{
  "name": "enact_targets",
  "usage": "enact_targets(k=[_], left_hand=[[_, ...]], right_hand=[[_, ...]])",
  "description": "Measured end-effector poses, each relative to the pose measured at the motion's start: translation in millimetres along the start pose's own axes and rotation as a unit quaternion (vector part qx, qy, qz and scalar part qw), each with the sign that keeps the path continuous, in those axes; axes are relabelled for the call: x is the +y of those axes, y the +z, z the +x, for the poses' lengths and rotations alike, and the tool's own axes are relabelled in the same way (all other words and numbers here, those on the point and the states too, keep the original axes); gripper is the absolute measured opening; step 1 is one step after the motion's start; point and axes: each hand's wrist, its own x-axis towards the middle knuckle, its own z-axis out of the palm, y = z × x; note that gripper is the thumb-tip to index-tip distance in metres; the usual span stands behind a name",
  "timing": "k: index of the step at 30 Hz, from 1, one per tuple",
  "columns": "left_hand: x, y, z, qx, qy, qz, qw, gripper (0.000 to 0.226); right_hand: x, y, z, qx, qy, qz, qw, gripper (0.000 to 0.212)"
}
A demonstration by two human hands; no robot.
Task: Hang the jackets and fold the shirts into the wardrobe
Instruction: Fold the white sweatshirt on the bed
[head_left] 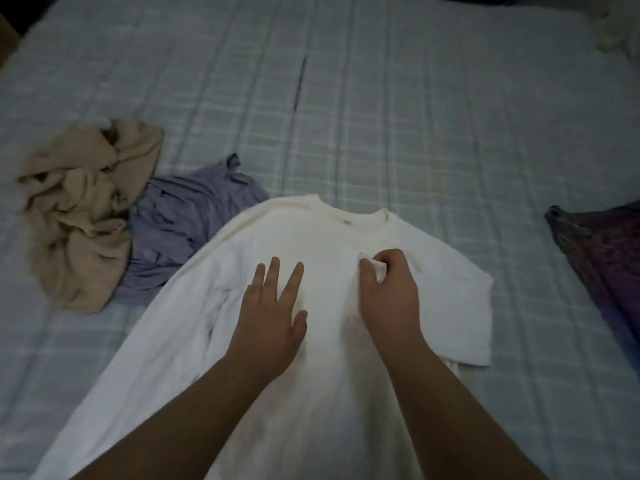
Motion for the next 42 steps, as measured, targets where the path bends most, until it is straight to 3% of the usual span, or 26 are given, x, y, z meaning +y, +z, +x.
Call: enact_targets(k=[9,14,19,23,26,29,34,36,38,42], left_hand=[[-97.3,-12.2,-33.6,-0.005,-0.069,-0.039,0.997,0.074],[-136.6,-8.6,-43.9,0.008,-0.093,-0.053,0.994,0.07],[-162.5,-3.1,-56.0,0.022,-0.097,-0.072,0.992,0.069],[-184.3,-1.0,-73.5,0.043,-0.117,-0.106,0.987,0.067],[-209.6,-1.0,-94.5,0.053,-0.134,-0.1,0.984,0.067],[-236.2,5.4,-131.9,0.045,-0.172,-0.084,0.981,0.071],[-257.2,8.2,-204.2,0.079,-0.229,-0.077,0.967,0.072],[-259.8,5.7,-221.8,0.091,-0.233,-0.077,0.965,0.068],[-264.3,3.5,-247.1,0.092,-0.295,-0.093,0.947,0.061],[-264.4,-0.2,-299.7,0.01,-0.425,-0.144,0.894,0.047]], right_hand=[[-47.6,153.3,2.4,-0.07,-0.009,-0.039,0.997,0.014],[-48.0,204.1,6.0,-0.122,-0.035,-0.089,0.988,0.015],[-28.2,238.0,-3.4,-0.199,0.015,-0.145,0.969,0.02],[-28.8,235.6,-23.9,-0.189,-0.038,-0.119,0.974,0.023],[-30.8,226.8,-61.8,-0.183,-0.131,-0.142,0.964,0.035],[-26.3,225.1,-117.3,-0.24,-0.269,-0.171,0.917,0.044],[-16.7,260.0,-195.8,-0.374,-0.431,-0.281,0.772,0.056],[-17.3,275.9,-214.7,-0.388,-0.457,-0.324,0.732,0.058],[-16.4,291.8,-234.5,-0.393,-0.479,-0.361,0.697,0.058],[-7.7,304.4,-259.1,-0.389,-0.488,-0.41,0.665,0.062]])
